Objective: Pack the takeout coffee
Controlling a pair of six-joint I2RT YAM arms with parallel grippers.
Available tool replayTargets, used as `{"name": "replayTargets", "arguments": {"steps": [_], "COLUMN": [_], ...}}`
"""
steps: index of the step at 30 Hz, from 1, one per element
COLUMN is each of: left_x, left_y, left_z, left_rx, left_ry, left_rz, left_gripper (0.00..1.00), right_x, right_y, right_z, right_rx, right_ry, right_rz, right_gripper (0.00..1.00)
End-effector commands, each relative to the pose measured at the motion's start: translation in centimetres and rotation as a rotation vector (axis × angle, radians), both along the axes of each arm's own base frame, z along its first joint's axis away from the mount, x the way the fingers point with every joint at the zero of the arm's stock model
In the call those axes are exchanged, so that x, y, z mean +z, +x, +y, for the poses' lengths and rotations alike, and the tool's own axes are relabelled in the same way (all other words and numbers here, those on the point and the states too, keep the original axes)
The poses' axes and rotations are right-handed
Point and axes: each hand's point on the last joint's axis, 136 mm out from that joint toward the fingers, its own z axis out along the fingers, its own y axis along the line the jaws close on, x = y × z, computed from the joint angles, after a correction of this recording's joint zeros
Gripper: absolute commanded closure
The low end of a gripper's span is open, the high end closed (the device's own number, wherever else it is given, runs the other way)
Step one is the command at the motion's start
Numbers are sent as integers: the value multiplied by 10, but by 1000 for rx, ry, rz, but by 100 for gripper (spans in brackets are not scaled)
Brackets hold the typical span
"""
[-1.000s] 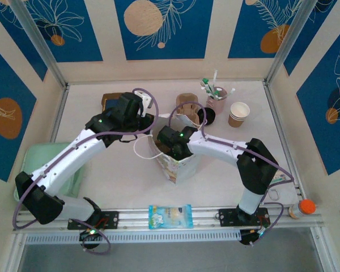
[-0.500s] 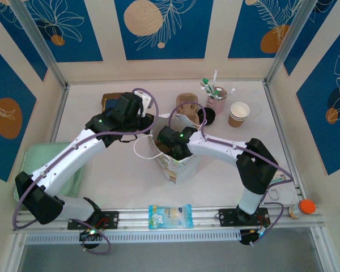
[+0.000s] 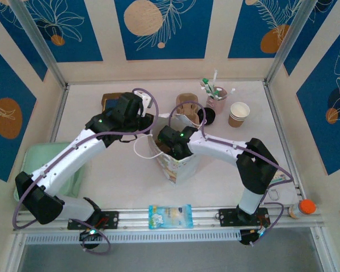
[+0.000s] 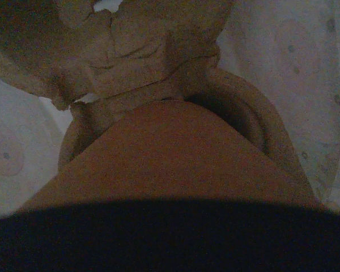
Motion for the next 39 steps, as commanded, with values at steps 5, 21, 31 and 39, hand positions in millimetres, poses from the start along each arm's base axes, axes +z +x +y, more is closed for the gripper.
{"name": "replayTargets", "arguments": {"steps": [5, 21, 31, 39], "left_x": [17, 21, 19, 21], "left_y": [8, 10, 11, 12], "left_z": [4, 4, 4, 5], "left_rx": [34, 37, 36, 42], "left_ry": [0, 2, 6, 11], "left_rz": [-42, -51, -49, -57], "left_gripper": [92, 92, 92, 92], "right_x": [-15, -15, -19, -27], "right_y": [-31, -29, -25, -29], "right_z": [-28, -35, -36, -38], "right_rx": [-56, -74, -85, -84], "right_ry": [-86, -107, -114, -133], "right_rz": [152, 174, 192, 228], "right_gripper": [67, 67, 67, 67]}}
